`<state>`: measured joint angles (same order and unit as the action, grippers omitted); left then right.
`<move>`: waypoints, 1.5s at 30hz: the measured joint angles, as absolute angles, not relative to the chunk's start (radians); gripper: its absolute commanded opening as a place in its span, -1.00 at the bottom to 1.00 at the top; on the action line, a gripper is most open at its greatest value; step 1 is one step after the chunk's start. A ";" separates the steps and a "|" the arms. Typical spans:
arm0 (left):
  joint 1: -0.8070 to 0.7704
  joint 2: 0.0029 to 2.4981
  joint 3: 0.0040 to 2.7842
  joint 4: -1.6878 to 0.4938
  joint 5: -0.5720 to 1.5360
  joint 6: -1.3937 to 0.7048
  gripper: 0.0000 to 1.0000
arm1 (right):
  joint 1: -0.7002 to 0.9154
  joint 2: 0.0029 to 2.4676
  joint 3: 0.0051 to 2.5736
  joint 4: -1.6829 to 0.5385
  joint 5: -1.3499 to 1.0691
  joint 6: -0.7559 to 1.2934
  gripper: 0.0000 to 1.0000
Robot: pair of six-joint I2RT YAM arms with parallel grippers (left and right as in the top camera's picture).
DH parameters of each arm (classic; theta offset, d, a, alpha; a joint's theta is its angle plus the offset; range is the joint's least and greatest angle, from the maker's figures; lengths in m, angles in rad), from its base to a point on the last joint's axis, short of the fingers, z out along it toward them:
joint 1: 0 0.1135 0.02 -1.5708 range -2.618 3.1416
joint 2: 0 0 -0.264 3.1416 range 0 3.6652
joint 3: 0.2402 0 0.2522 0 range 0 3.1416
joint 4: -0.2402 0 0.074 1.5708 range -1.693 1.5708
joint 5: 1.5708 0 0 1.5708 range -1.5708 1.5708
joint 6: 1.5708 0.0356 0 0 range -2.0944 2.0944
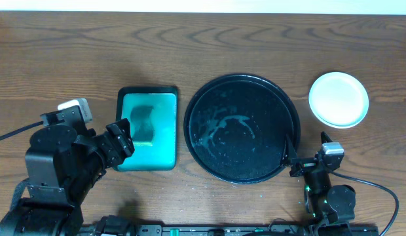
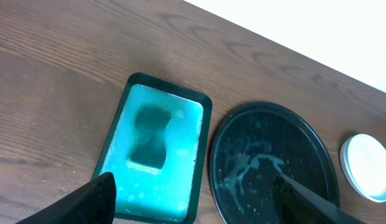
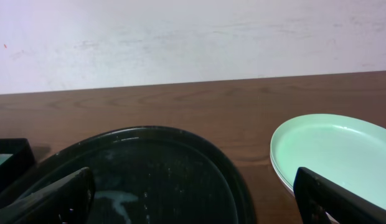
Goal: Clean dirty plates on tray and stack at the side
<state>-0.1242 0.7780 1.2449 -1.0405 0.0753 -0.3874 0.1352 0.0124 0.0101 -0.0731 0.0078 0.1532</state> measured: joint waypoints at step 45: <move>-0.017 0.011 0.027 -0.028 0.169 -0.060 0.60 | 0.135 0.012 0.008 -0.070 0.008 0.154 0.99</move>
